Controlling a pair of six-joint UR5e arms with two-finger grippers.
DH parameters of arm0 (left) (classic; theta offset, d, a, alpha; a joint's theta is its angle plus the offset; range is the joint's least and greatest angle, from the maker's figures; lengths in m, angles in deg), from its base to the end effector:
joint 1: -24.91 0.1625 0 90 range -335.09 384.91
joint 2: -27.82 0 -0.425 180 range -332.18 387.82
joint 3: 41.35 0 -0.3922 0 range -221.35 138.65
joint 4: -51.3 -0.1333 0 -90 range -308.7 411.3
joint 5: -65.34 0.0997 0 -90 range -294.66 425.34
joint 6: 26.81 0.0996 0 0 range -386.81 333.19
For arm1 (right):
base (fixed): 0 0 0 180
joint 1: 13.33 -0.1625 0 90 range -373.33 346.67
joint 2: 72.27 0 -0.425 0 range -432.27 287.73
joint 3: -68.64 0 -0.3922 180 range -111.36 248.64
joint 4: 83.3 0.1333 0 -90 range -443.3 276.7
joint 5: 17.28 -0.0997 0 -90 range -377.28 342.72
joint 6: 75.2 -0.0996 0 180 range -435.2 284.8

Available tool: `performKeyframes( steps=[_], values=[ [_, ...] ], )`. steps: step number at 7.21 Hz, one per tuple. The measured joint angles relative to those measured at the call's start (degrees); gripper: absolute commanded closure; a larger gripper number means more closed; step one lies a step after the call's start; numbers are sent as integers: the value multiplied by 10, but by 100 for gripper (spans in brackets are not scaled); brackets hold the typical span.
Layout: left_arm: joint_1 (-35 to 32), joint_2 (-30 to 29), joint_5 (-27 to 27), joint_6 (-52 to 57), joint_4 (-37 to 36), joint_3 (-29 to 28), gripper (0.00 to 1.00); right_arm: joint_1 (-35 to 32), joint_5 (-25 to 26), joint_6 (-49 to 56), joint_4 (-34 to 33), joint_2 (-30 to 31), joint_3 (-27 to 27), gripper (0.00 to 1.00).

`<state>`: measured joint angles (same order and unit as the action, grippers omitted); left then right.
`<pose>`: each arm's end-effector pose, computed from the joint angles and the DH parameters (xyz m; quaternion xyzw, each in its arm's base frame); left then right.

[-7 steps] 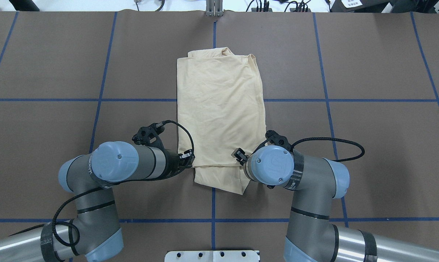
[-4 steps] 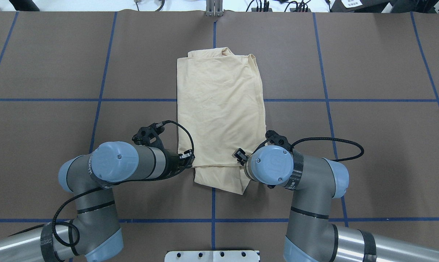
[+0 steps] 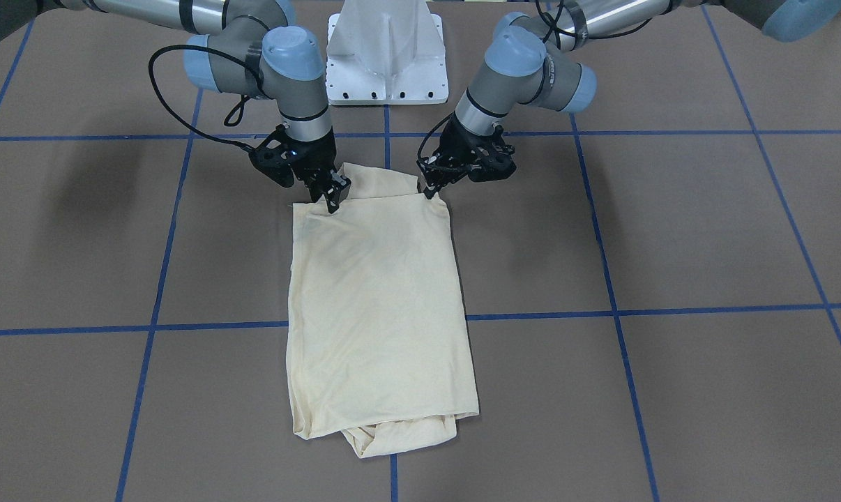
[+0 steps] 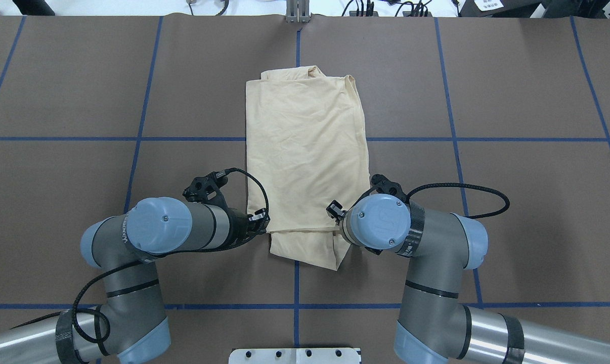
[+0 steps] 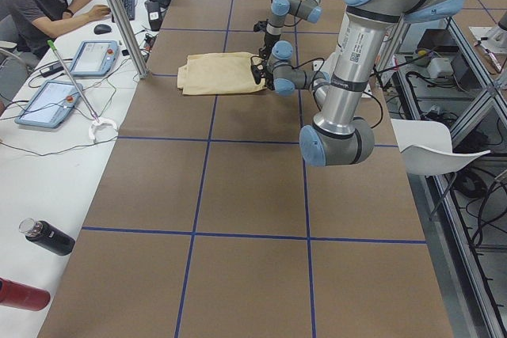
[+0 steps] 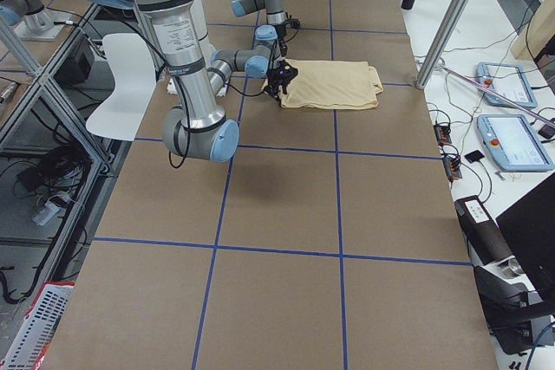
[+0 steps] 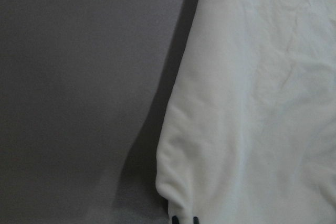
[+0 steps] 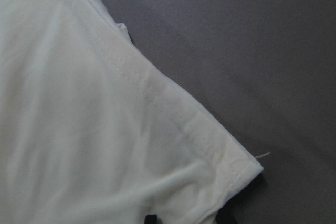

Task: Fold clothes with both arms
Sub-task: 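Grasp the shirt's near edge with both grippers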

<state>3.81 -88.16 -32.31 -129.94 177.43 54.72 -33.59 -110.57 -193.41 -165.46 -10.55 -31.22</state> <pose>0.5607 -0.3450 0.2806 -0.0162 0.5617 -0.2074 0.8007 -0.5662 -0.3450 0.2920 -0.0534 -0.3876 0.3675 0.8437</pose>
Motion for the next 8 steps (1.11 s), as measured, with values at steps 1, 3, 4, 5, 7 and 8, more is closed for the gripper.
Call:
performKeyframes(
  steps=[1,3,4,5,7,8],
  values=[
    [0,0,0,0,0,0,100,0,0,0,0,1,1,50],
    [0,1,0,0,0,0,100,2,2,-1,0,1,2,57],
    [0,1,0,0,0,0,100,3,3,-1,0,1,2,79],
    [0,1,1,0,0,-1,100,4,4,-2,0,2,2,100],
    [0,1,0,0,0,-1,100,5,4,-4,-1,2,1,100],
    [0,1,0,0,0,0,100,4,2,-3,-1,2,0,100]
  ],
)
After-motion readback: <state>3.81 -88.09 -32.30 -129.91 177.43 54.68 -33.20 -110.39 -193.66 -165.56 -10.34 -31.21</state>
